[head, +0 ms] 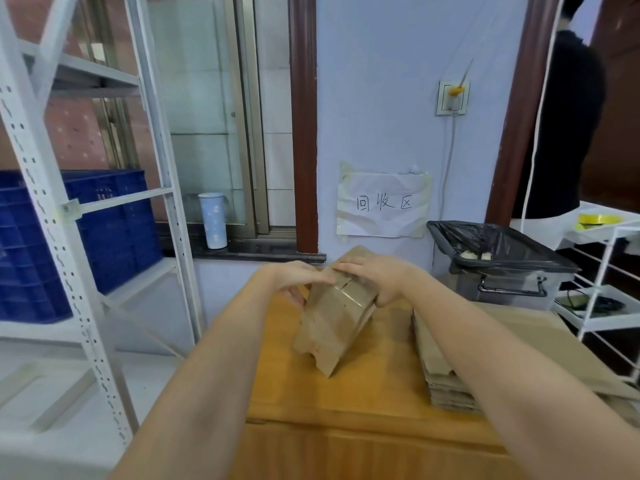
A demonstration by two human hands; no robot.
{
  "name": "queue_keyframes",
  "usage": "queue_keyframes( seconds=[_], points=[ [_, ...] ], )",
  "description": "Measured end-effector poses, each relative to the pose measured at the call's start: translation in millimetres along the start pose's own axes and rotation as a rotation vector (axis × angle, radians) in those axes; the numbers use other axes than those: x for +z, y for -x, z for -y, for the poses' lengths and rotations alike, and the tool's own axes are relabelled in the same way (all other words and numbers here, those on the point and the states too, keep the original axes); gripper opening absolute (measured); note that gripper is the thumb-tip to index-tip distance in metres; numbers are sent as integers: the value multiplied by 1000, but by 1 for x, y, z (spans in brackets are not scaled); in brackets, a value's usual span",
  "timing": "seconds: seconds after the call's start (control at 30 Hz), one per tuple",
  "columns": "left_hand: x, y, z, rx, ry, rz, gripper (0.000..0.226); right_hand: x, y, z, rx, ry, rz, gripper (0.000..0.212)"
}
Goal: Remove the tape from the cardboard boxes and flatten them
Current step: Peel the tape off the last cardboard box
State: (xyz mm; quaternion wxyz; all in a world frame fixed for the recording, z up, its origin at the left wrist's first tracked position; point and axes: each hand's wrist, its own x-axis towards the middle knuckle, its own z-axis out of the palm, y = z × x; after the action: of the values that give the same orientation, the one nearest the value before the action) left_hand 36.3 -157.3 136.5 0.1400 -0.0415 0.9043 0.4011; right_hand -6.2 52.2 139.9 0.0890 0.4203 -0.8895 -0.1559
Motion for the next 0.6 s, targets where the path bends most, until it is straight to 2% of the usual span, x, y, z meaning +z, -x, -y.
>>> queue_keyframes(
  seconds=[0.1,0.27,0.37,0.5,0.6],
  points=[
    [12,-2,7,-21,57,-7,78,12,0,5,31,-8,-13,100],
    [21,-2,19,-46,127,11,90,19,-3,14,156,145,-112,52],
    [27,-2,22,-14,88,-2,91,29,-6,14,188,51,-93,46],
    [31,-8,26,172,-41,-122,91,42,-6,14,171,-172,-41,47],
    [33,-13,29,239,-238,-80,84,45,-2,17,216,-268,-41,51]
  ],
)
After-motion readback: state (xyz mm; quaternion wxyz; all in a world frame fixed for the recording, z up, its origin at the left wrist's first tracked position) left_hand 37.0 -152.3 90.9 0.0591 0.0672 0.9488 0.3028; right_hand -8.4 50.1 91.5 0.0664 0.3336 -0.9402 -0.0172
